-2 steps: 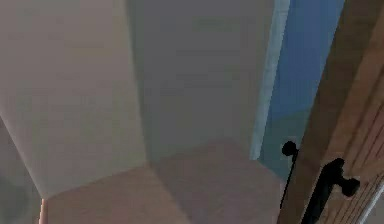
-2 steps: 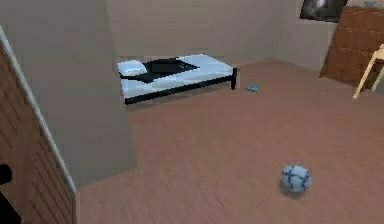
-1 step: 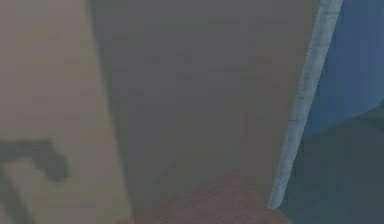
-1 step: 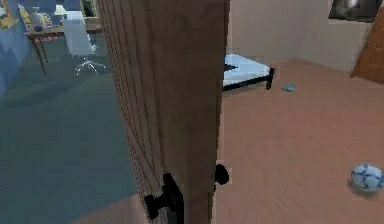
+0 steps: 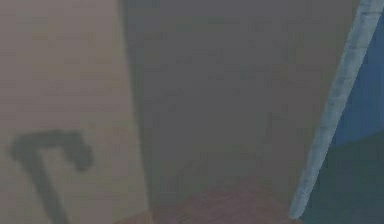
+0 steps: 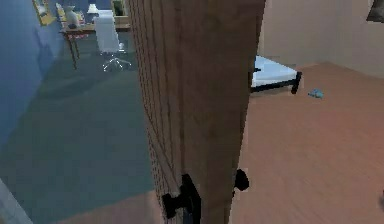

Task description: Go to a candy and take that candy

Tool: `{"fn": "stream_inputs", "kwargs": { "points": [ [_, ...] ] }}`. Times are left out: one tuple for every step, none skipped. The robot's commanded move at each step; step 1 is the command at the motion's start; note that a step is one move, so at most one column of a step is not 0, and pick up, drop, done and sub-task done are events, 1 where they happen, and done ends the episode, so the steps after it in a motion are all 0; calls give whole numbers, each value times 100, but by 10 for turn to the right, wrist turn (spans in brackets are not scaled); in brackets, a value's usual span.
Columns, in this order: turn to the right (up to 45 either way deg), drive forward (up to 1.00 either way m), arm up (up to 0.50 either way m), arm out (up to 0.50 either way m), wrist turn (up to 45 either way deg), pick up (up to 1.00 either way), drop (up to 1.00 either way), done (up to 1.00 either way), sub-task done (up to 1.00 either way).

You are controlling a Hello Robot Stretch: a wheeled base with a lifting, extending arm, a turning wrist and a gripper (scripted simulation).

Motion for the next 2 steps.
{"fn": "stream_inputs", "kwargs": {
  "points": [
    [0,20,0,0,0,0,0,0,0],
    [300,0,0,0,0,0,0,0,0]
  ]
}}
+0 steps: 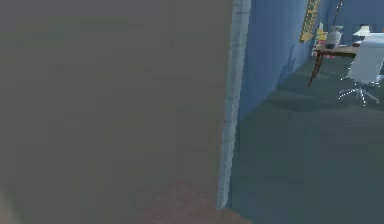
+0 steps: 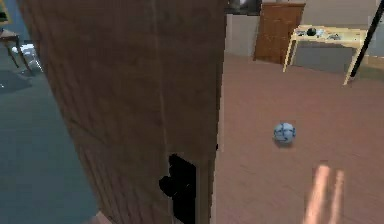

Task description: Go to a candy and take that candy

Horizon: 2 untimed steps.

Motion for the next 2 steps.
{"fn": "stream_inputs", "kwargs": {
  "points": [
    [0,45,0,0,0,0,0,0,0],
    [450,0,0,0,0,0,0,0,0]
  ]
}}
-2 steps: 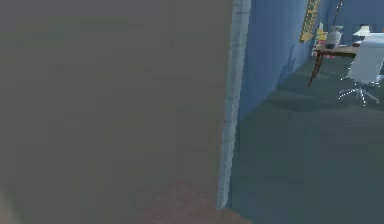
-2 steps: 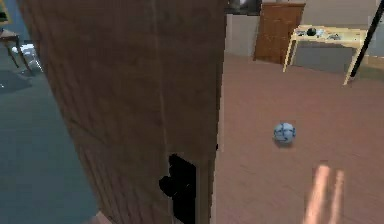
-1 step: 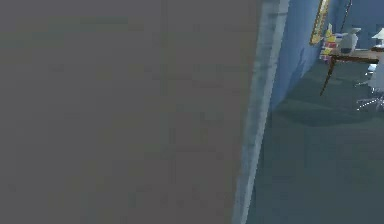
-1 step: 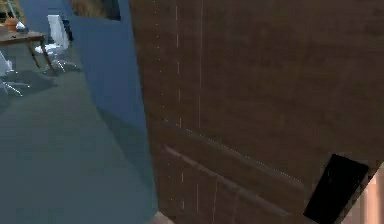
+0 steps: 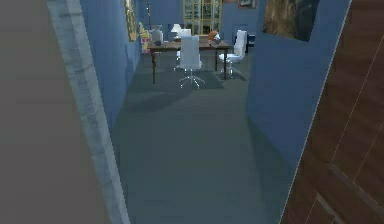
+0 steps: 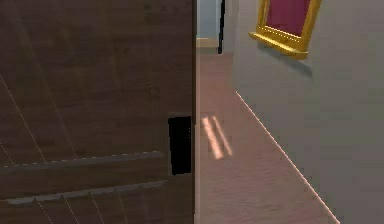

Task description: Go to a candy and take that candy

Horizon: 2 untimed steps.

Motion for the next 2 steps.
{"fn": "stream_inputs", "kwargs": {
  "points": [
    [90,0,0,0,0,0,0,0,0],
    [0,100,0,0,0,0,0,0,0]
  ]
}}
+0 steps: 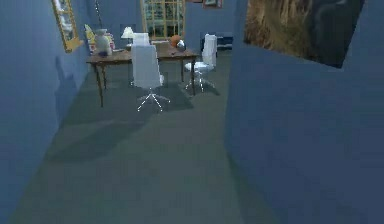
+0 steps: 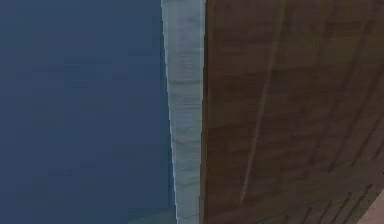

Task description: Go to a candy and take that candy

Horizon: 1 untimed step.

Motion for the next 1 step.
{"fn": "stream_inputs", "kwargs": {
  "points": [
    [-30,0,0,0,0,0,0,0,0]
  ]
}}
